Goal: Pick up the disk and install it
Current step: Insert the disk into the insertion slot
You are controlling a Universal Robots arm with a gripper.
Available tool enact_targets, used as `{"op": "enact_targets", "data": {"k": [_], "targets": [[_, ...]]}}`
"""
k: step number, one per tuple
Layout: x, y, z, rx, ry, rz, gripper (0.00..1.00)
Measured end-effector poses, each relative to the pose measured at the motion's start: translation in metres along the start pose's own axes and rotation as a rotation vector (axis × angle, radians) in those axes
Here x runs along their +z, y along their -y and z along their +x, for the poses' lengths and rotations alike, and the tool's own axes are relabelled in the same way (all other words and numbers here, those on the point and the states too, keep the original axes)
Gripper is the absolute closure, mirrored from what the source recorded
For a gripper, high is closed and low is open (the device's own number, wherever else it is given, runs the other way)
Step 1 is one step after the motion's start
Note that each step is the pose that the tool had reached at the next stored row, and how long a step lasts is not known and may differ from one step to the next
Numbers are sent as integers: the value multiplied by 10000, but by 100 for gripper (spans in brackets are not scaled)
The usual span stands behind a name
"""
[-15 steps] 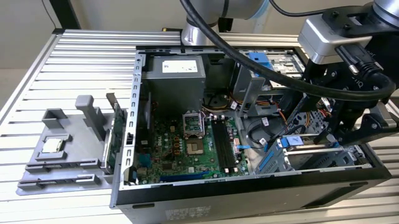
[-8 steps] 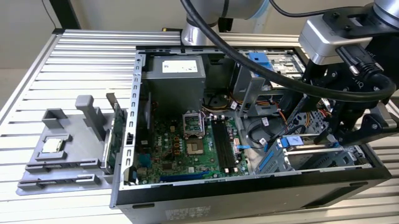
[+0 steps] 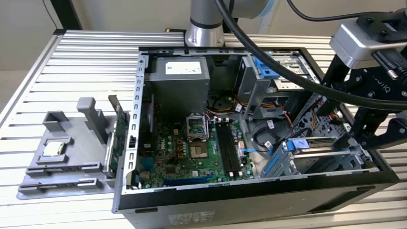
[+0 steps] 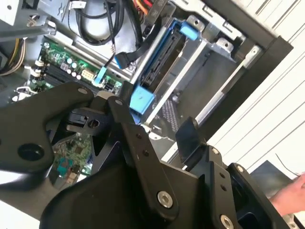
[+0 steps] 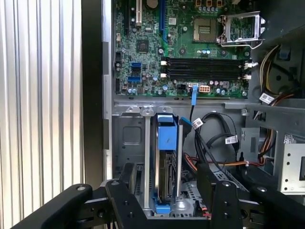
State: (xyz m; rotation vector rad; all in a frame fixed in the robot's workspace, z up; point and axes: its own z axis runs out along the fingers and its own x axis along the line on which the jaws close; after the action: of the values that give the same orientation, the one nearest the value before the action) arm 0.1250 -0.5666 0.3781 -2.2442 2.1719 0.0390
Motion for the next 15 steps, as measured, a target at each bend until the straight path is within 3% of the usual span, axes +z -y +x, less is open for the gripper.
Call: {"op": "enact_targets", "data": {"k": [3, 15], "targets": [[16, 62, -7, 5, 6, -152, 0], [21, 67, -9, 5, 5, -156, 0]]}}
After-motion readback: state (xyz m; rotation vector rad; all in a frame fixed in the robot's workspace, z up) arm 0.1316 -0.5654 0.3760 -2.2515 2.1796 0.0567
